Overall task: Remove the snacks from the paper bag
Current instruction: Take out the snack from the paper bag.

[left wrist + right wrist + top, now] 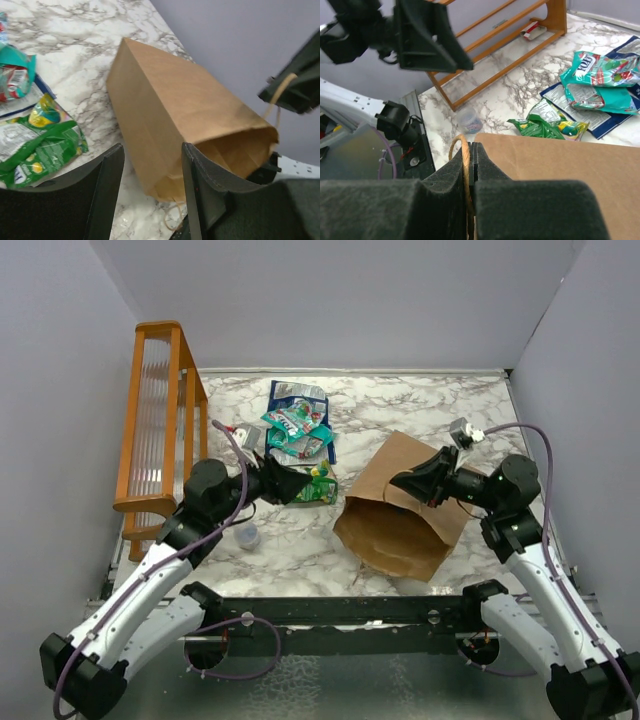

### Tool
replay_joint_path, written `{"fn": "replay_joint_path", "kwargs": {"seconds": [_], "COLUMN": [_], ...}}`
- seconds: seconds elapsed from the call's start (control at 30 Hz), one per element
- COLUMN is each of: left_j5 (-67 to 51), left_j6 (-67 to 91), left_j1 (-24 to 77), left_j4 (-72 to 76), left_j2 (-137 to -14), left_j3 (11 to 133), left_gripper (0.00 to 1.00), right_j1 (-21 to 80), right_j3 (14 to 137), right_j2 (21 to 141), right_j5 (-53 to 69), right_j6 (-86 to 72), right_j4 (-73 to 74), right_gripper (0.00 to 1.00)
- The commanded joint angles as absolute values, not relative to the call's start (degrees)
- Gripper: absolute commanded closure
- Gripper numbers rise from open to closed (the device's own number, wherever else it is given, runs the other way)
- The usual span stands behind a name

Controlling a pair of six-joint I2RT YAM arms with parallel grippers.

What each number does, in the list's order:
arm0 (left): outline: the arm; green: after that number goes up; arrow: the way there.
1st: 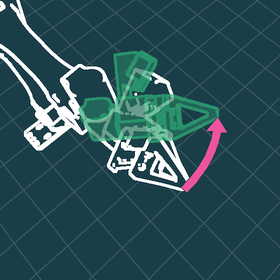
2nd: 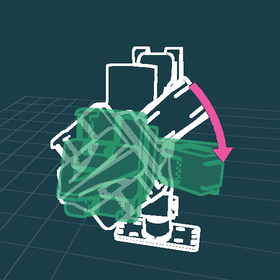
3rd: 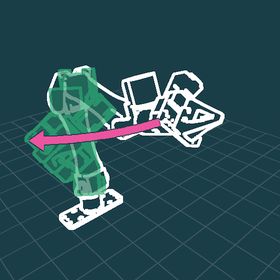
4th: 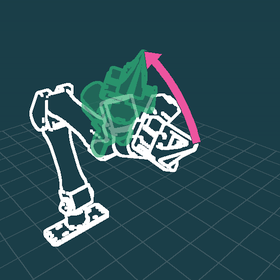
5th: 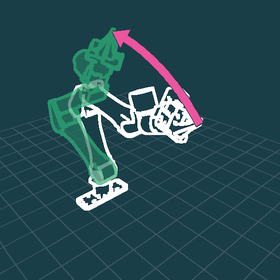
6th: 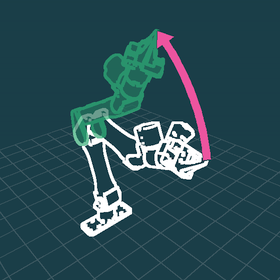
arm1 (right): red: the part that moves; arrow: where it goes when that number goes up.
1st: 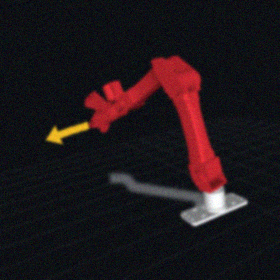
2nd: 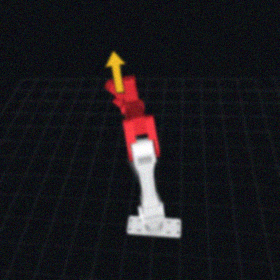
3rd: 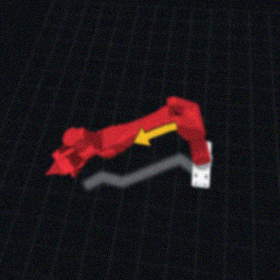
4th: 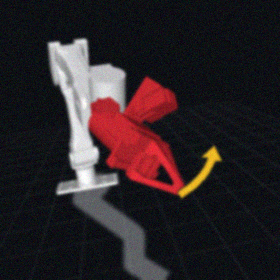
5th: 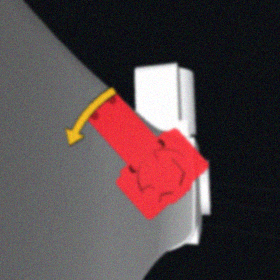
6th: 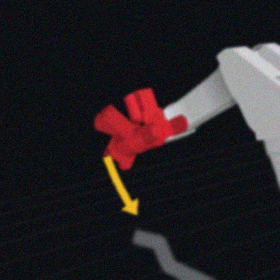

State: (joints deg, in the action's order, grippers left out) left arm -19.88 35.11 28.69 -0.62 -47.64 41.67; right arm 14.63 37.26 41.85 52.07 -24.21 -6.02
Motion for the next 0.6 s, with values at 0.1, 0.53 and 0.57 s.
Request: {"fn": "replay_joint_path", "kwargs": {"seconds": [0.1,0.53,0.57], "left_j5": [-8.9,26.0,26.5], "left_j6": [37.6,19.6,18.3], "left_j1": [43.3,79.2,79.9], "left_j4": [8.9,27.5,28.7], "left_j2": [-38.9,-58.9,-61.1], "left_j3": [31.8,30.8,31.6], "left_gripper": [0.48,0.53,0.53], "right_j1": [14.8,14.8,14.8], "right_j3": [41.3,46.2,46.7], "right_j2": [45.6,43.2,43.3], "right_j5": [48.5,43.9,43.9], "right_j6": [-22.8,-20.7,-20.7], "right_j4": [-9.6,-0.9,-0.6], "right_gripper": [0.99,0.99,0.98]}}
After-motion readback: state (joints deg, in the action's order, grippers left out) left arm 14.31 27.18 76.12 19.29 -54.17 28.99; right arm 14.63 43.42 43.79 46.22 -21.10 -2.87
